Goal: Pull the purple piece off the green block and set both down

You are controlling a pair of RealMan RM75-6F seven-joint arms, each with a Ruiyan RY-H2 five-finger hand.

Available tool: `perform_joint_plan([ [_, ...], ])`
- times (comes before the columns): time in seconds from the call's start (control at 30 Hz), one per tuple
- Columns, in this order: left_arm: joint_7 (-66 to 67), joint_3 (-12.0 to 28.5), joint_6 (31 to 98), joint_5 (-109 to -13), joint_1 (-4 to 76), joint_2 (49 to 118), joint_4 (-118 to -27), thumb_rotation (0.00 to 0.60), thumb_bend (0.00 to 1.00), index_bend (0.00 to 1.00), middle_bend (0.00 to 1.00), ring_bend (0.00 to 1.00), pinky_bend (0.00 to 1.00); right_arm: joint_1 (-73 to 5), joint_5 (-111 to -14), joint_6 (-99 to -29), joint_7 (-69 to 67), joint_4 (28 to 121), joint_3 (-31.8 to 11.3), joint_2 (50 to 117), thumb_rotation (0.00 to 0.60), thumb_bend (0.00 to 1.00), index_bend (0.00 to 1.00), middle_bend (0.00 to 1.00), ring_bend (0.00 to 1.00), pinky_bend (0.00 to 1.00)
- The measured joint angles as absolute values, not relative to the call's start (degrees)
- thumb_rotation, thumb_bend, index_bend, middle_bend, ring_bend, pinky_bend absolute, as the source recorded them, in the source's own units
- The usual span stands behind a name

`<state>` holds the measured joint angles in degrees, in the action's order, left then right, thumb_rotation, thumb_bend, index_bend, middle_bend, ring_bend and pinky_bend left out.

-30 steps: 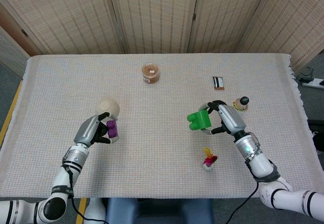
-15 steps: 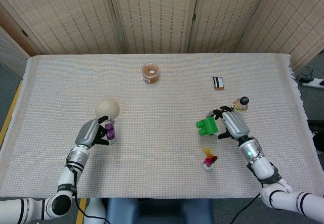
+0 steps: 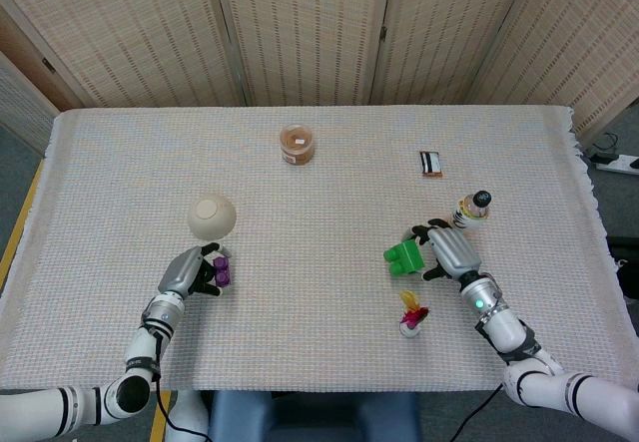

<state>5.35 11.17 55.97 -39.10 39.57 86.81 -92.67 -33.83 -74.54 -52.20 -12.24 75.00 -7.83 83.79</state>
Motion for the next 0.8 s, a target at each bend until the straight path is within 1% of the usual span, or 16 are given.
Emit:
perform_joint_plan([
  [0.1, 5.1, 11.3, 55.2, -39.5, 39.5, 87.6, -91.6, 0.6, 0.25, 0.68, 1.0, 1.0, 1.0, -33.7, -74.3, -52.0, -12.5, 74.6, -7.8, 84.0, 0.6, 0.24, 0.74, 0.39, 0.37, 0.15],
  [0.13, 5.1, 11.4, 55.1, -39.7, 39.5, 87.9, -91.4, 0.6, 0.25, 0.67, 1.0, 1.0, 1.0, -33.7, -74.3, -51.9, -12.8, 74.7, -7.8, 83.9, 0.6, 0.24, 0.72, 0.38, 0.36, 0.15],
  [0.17, 5.1, 11.5, 55.1, -39.8, 39.5, 88.0, -91.3, 0.6, 0.25, 0.64, 1.0, 1.0, 1.0, -33.7, -74.4, -51.9, -13.2, 74.8, -7.9, 83.7, 0.6, 0.24, 0.67, 0.35, 0.34, 0.15],
  [0.2, 5.1, 11.6, 55.0, -39.9, 39.5, 88.1, -91.2, 0.6, 0.25, 0.59, 1.0, 1.0, 1.0, -33.7, -74.5, -51.8, -13.5, 75.0, -7.9, 83.5, 0.6, 0.24, 0.57, 0.31, 0.31, 0.14],
  [0.23, 5.1, 11.7, 54.9, -39.9, 39.4, 88.1, -91.1, 0.6, 0.25, 0.54, 1.0, 1.0, 1.0, -33.8, -74.6, -51.5, -14.2, 75.3, -7.9, 83.1, 0.6, 0.24, 0.5, 0.28, 0.29, 0.14],
  [0.27, 5.2, 11.7, 54.7, -39.9, 39.5, 88.1, -91.1, 0.6, 0.25, 0.45, 1.0, 1.0, 1.0, -33.8, -74.7, -51.1, -14.7, 75.6, -7.8, 82.7, 0.6, 0.24, 0.38, 0.22, 0.24, 0.13],
  [0.3, 5.2, 11.7, 54.5, -39.9, 39.5, 88.1, -91.0, 0.6, 0.25, 0.37, 1.0, 1.0, 1.0, -33.9, -74.9, -50.5, -15.3, 75.9, -7.7, 82.2, 0.6, 0.24, 0.24, 0.16, 0.19, 0.11],
  [0.33, 5.2, 11.8, 54.3, -39.8, 39.4, 88.2, -90.9, 0.6, 0.25, 0.32, 1.0, 1.0, 1.0, -34.0, -75.1, -49.7, -16.1, 76.3, -7.6, 81.5, 0.6, 0.24, 0.1, 0.08, 0.12, 0.07],
  [0.4, 5.1, 12.0, 54.0, -39.7, 39.3, 88.4, -90.8, 0.6, 0.25, 0.24, 1.0, 1.0, 1.0, -34.3, -75.5, -48.2, -17.3, 77.1, -7.3, 80.3, 0.6, 0.24, 0.0, 0.02, 0.05, 0.02],
  [0.43, 5.0, 12.0, 54.0, -39.8, 39.2, 88.4, -90.8, 0.6, 0.25, 0.19, 1.0, 1.0, 1.0, -34.5, -76.0, -47.4, -18.1, 77.7, -7.0, 79.3, 0.6, 0.24, 0.0, 0.0, 0.02, 0.01],
  [0.5, 4.9, 12.2, 54.4, -40.2, 39.1, 88.5, -90.9, 0.6, 0.25, 0.13, 1.0, 1.0, 1.0, -34.7, -76.8, -46.9, -19.2, 78.6, -6.8, 78.1, 0.6, 0.24, 0.0, 0.0, 0.0, 0.0],
  [0.6, 4.5, 12.4, 55.0, -41.7, 38.7, 88.5, -91.3, 0.6, 0.23, 0.03, 1.0, 0.99, 1.0, -34.9, -77.9, -46.7, -20.1, 80.1, -6.4, 76.3, 0.6, 0.24, 0.0, 0.0, 0.0, 0.0],
  [0.73, 4.7, 12.1, 56.2, -44.8, 38.1, 88.0, -92.8, 0.6, 0.22, 0.0, 1.0, 0.97, 1.0, -34.7, -79.3, -47.3, -20.7, 82.8, -6.0, 73.8, 0.6, 0.24, 0.0, 0.0, 0.0, 0.0],
  [0.8, 5.2, 11.7, 57.2, -46.3, 37.8, 87.7, -93.6, 0.6, 0.22, 0.0, 1.0, 0.94, 1.0, -34.5, -80.1, -48.1, -21.2, 84.1, -5.9, 72.8, 0.6, 0.24, 0.0, 0.0, 0.0, 0.0],
])
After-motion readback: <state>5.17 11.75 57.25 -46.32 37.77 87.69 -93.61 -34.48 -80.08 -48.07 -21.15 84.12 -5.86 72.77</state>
